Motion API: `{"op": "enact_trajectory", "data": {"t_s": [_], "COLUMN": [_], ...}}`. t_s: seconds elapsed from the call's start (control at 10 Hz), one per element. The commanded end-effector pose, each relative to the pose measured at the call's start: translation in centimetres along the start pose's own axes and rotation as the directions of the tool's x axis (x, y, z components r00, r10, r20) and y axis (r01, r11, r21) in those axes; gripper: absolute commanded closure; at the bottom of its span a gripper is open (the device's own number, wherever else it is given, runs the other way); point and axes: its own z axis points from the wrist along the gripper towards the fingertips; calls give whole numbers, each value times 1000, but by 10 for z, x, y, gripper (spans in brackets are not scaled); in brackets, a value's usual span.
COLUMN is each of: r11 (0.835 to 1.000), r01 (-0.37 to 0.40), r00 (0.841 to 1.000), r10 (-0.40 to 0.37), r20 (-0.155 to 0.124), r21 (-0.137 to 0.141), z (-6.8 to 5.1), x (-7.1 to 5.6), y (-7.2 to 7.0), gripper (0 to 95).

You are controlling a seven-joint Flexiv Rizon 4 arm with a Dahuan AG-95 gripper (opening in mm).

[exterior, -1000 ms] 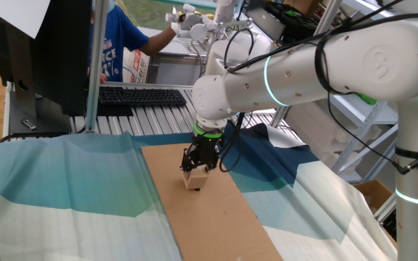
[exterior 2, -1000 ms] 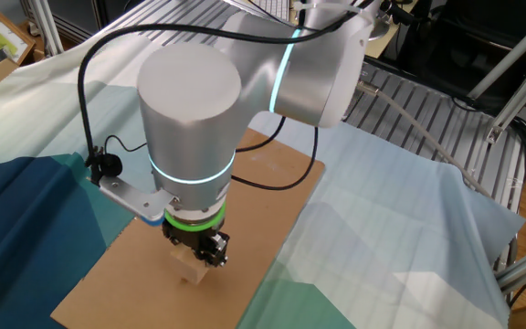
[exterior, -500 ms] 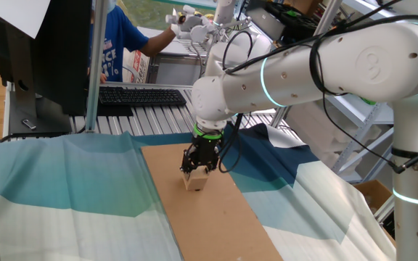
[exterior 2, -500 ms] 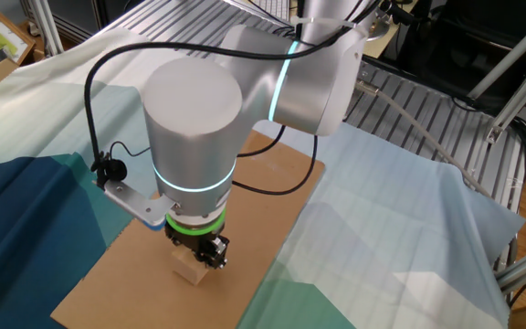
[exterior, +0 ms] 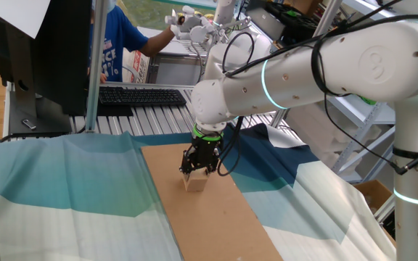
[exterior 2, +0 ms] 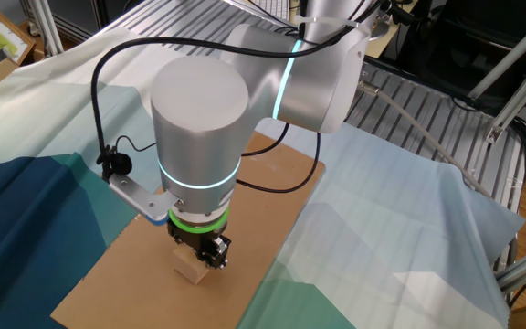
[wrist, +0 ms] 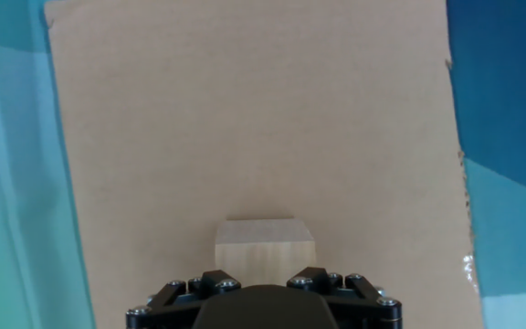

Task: Grab the block and place it at the designated location

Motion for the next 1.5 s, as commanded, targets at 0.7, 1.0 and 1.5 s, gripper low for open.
{"op": "enact_trajectory", "data": {"t_s": [0.7, 1.0, 1.5], "r11": [999, 995, 851], "r01": [-41, -100, -504], "r00": [999, 977, 818], "r10": [42, 97, 413], "r20": [-28, -192, -400], "r21": [8, -5, -151], "z": [-12, -55, -79], "x": [3, 22, 51], "y": [6, 13, 37], "gripper": [0, 380, 760]}}
